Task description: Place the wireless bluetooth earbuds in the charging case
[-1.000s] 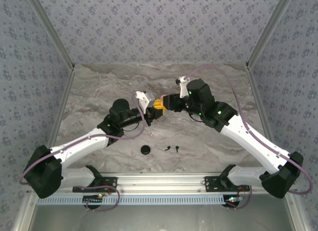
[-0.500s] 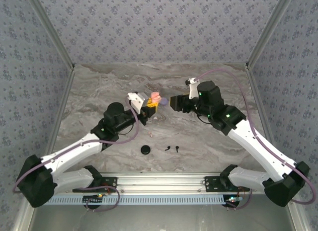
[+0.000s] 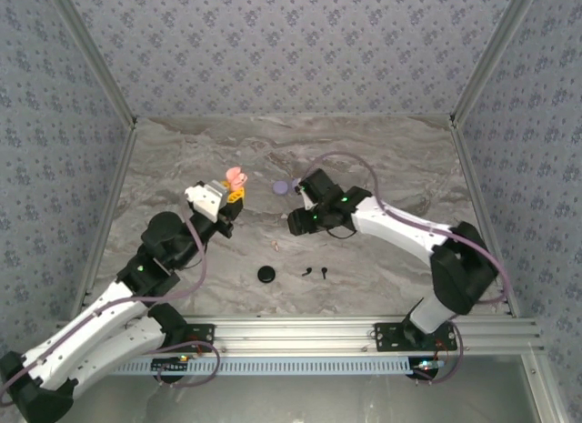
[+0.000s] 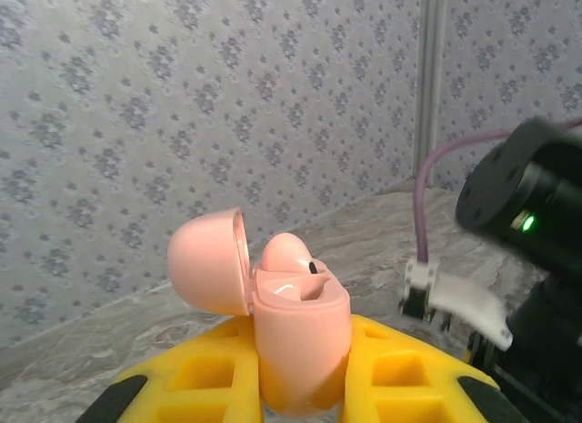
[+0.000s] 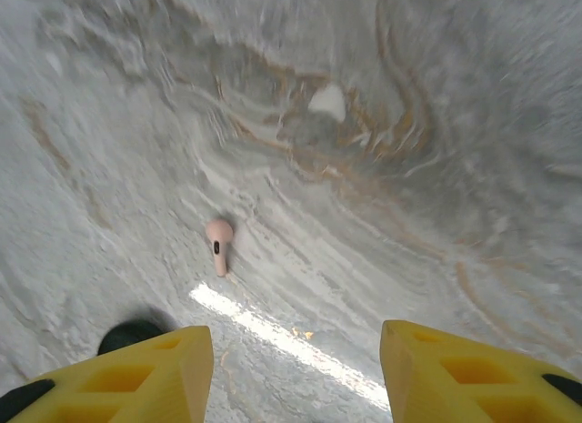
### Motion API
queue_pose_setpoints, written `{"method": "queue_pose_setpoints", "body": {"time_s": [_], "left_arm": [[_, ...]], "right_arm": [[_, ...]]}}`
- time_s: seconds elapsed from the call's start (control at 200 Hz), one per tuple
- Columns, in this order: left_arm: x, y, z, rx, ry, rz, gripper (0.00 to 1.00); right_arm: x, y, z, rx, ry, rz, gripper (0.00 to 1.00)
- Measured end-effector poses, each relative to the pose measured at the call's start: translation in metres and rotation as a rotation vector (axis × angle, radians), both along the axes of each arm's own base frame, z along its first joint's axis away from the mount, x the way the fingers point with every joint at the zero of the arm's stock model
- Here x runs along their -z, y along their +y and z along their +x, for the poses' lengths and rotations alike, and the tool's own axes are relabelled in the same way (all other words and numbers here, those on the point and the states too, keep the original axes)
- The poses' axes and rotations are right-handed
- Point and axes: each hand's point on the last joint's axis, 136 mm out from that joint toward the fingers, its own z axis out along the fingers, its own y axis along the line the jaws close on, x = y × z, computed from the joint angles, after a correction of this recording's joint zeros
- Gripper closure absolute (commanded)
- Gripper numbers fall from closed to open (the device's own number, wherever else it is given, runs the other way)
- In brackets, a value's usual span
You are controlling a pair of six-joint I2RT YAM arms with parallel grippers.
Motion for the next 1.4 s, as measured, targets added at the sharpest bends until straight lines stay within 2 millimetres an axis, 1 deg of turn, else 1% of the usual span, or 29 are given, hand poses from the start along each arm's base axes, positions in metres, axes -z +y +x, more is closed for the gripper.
{"method": "queue_pose_setpoints", "body": {"time_s": [0.1,0.32,0.485,0.675,0.849,0.979,1.124,1.274,1.399], "left_arm": [[-0.001,0.009,-0.006,-0.015,-0.007,0.011,1.00],[0.002,0.015,-0.011,-0.021,-0.007,0.036,1.00],[0.006,0.015,-0.011,-0.021,0.004,0.053,1.00],[0.006,0.015,-0.011,-0.021,0.004,0.057,1.00],[0.007,0.015,-0.011,-0.021,0.006,0.059,1.00],[0.007,0.015,-0.011,-0.022,0.006,0.059,1.00],[0.007,0.015,-0.011,-0.022,0.006,0.059,1.00],[0.007,0.015,-0.011,-0.022,0.006,0.059,1.00],[0.007,0.015,-0.011,-0.022,0.005,0.059,1.00]], "right_arm": [[0.019,0.016,-0.004,-0.036,0.044,-0.049,0.51],[0.038,0.052,-0.008,-0.113,0.070,-0.123,0.52],[0.054,0.066,-0.009,-0.145,0.083,-0.189,0.54],[0.075,0.071,-0.008,-0.165,0.099,-0.264,0.58],[0.086,0.071,-0.009,-0.181,0.108,-0.307,0.63],[0.087,0.070,-0.009,-0.187,0.107,-0.322,0.65],[0.085,0.074,-0.006,-0.191,0.097,-0.323,0.67],[0.091,0.075,-0.004,-0.199,0.096,-0.335,0.68],[0.091,0.075,-0.003,-0.205,0.092,-0.345,0.74]]}}
